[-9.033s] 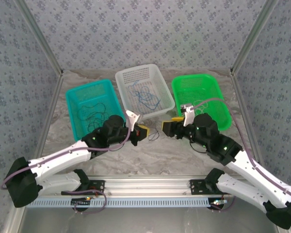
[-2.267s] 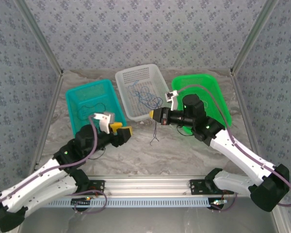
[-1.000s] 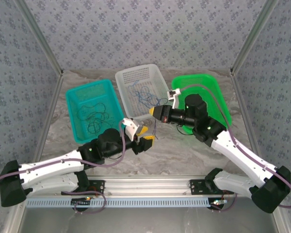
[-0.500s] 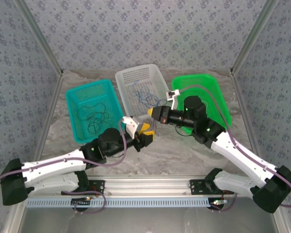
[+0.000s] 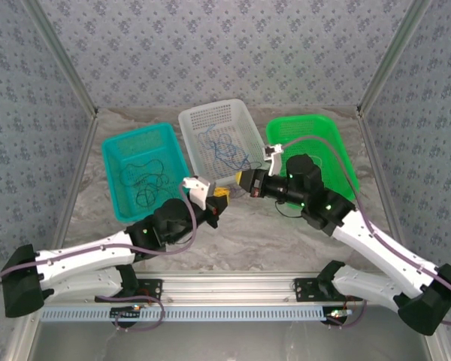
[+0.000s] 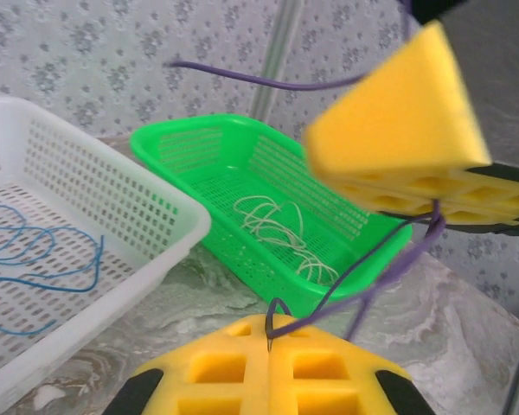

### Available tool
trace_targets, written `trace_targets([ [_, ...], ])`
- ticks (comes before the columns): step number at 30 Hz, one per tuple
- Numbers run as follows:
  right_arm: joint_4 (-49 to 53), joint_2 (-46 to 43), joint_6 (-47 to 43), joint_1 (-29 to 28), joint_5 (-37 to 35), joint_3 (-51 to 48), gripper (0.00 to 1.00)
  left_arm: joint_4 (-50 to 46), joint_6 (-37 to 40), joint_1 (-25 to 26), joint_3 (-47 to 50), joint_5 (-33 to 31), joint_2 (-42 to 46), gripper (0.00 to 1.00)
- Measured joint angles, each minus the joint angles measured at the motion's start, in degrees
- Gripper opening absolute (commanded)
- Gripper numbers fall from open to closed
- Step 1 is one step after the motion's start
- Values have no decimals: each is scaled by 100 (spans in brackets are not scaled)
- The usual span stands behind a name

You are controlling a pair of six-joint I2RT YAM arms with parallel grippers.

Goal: Untangle the cables

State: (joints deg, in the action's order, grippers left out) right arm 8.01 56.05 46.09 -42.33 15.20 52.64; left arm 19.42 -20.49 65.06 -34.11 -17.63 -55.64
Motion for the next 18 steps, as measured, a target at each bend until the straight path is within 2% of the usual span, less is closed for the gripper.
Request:
trace_targets([
  [6, 522, -426, -251, 17, -643, 0, 0, -514, -155, 31, 59, -411, 350, 0],
  [13, 802, -485, -393, 22, -935, 2, 0, -1294, -299, 15, 76, -811, 479, 0],
  [15, 822, -485, -409, 22, -975, 2, 0, -1261, -323, 15, 186, -758, 573, 10],
  [16, 822, -485, -413, 22, -990, 2, 0, -1200, -326, 15, 258, -719, 623, 19],
  [18, 822, -485, -413, 15, -1012, 2, 0, -1001, -372, 9, 424, -551, 717, 45],
])
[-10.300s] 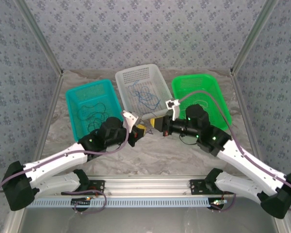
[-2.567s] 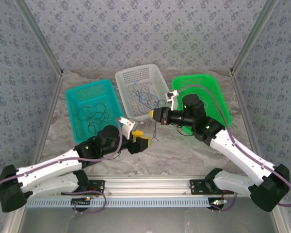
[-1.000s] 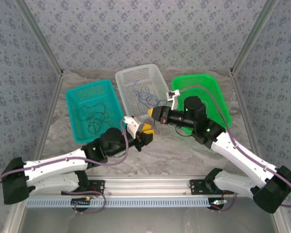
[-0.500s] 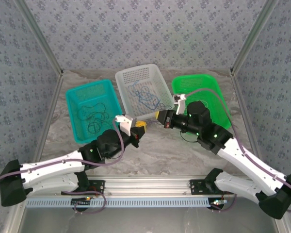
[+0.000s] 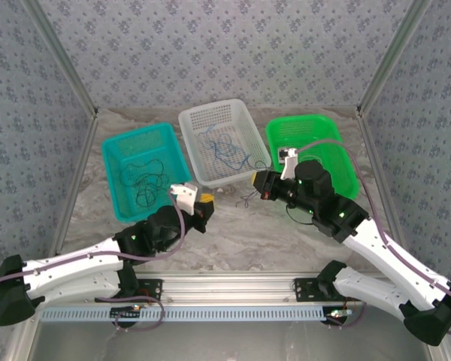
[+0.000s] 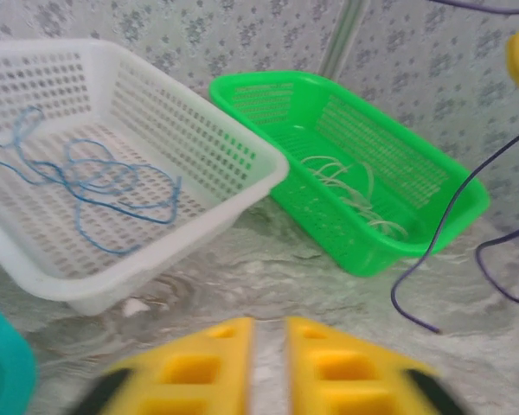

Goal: Untangle the cables

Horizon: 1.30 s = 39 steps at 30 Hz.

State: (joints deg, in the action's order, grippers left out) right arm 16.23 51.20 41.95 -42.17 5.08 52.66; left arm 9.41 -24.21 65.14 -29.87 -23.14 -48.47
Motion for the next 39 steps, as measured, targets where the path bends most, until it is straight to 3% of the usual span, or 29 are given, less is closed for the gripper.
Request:
trace_targets([
  [3, 0, 11, -2, -33, -72, -2, 0, 260, -76, -13, 87, 365, -7, 53],
  [9, -2, 31, 0, -63, -212, 0, 0, 833, 2, 61, 83, 1397, -278, 49],
  [18, -2, 146, 0, -63, -297, 0, 0, 1305, 155, 201, -140, 2398, -894, 51],
  [26, -7, 151, 2, -74, -293, 0, 0, 1637, 358, 216, -490, 2496, -1346, 53],
  [39, -15, 140, 87, -111, -190, 0, 0, 1762, 621, 216, -811, 1958, -1947, 49],
])
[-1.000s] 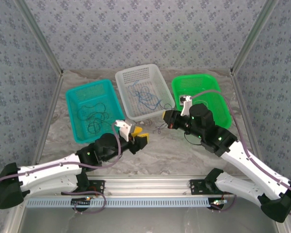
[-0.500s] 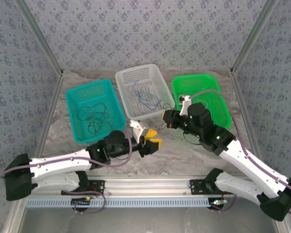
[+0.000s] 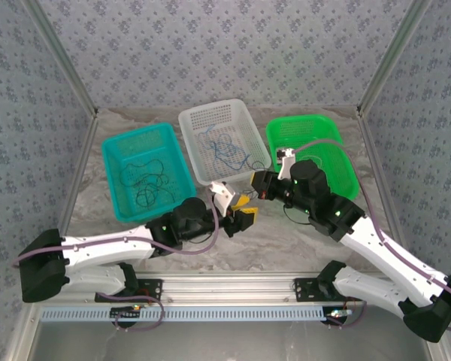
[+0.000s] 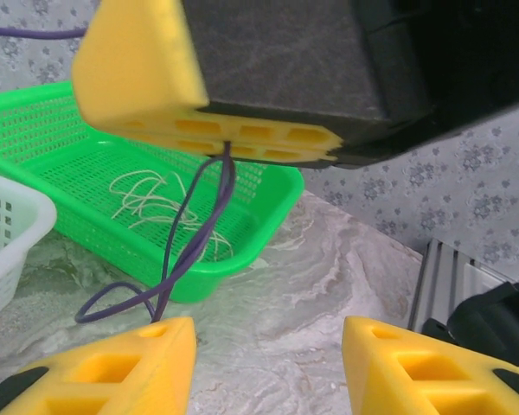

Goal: Untangle the cables

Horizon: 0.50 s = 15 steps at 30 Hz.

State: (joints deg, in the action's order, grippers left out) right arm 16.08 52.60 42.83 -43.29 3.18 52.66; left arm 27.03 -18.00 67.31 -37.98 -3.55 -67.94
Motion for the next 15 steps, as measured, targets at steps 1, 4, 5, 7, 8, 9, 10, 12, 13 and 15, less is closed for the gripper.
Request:
trace_targets([
  [1, 0, -13, 11, 0, 9, 0, 0, 11, 2, 0, -2, -103, -20, 49],
  [4, -7, -74, 42, 0, 22, 0, 0, 20, 0, 0, -2, -356, -48, 50],
  [5, -13, -94, 44, 0, 22, 0, 0, 20, -2, 0, -2, -409, -48, 50],
  [7, -46, -129, 48, 0, 22, 0, 0, 17, -4, 0, -2, -610, -48, 51],
  [8, -52, -138, 52, 0, 22, 0, 0, 15, -7, 0, -2, -706, -48, 51],
  [9, -50, -146, 63, 0, 22, 0, 0, 15, -7, 0, -2, -802, -48, 51],
  [10, -52, -151, 68, 0, 22, 0, 0, 15, -26, 0, -2, -903, -48, 50],
  [12, -52, -157, 81, 0, 22, 0, 0, 15, -48, 0, -2, -1054, -48, 49],
  [13, -55, -160, 87, 0, 24, 0, 0, 15, -61, 0, -2, -1132, -48, 48],
  [15, -72, -160, 111, 0, 39, 0, 0, 20, -92, 0, -2, -1257, -55, 31],
])
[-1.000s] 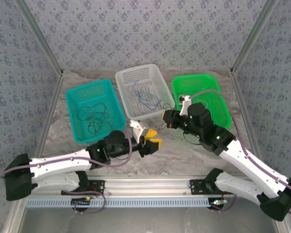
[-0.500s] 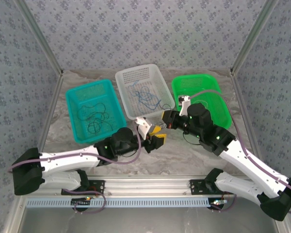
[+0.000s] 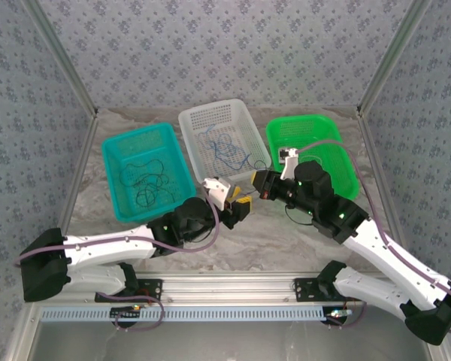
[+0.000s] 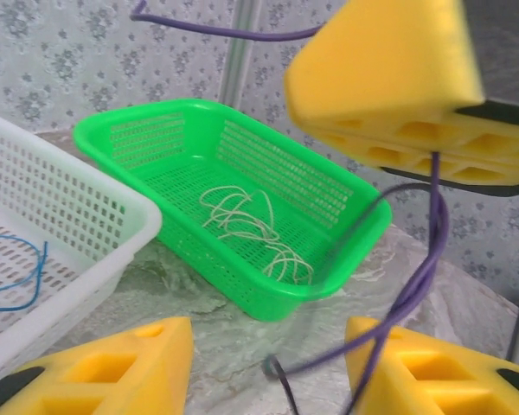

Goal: Untangle the cables

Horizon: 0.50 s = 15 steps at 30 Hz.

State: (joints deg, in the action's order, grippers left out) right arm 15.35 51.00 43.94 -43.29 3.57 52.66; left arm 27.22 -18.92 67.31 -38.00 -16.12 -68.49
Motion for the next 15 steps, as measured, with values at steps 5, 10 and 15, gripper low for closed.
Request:
trace_targets([
  [5, -68, 0, 61, 0, 33, 0, 0, 55, 63, 0, -4, -105, -127, 0],
  [10, 9, -2, 61, 20, 28, 33, 0, 68, 205, 0, -9, 140, -146, 0],
  [15, 273, -2, 61, 267, 39, 151, 0, 28, 457, 0, 46, 529, 50, 0],
])
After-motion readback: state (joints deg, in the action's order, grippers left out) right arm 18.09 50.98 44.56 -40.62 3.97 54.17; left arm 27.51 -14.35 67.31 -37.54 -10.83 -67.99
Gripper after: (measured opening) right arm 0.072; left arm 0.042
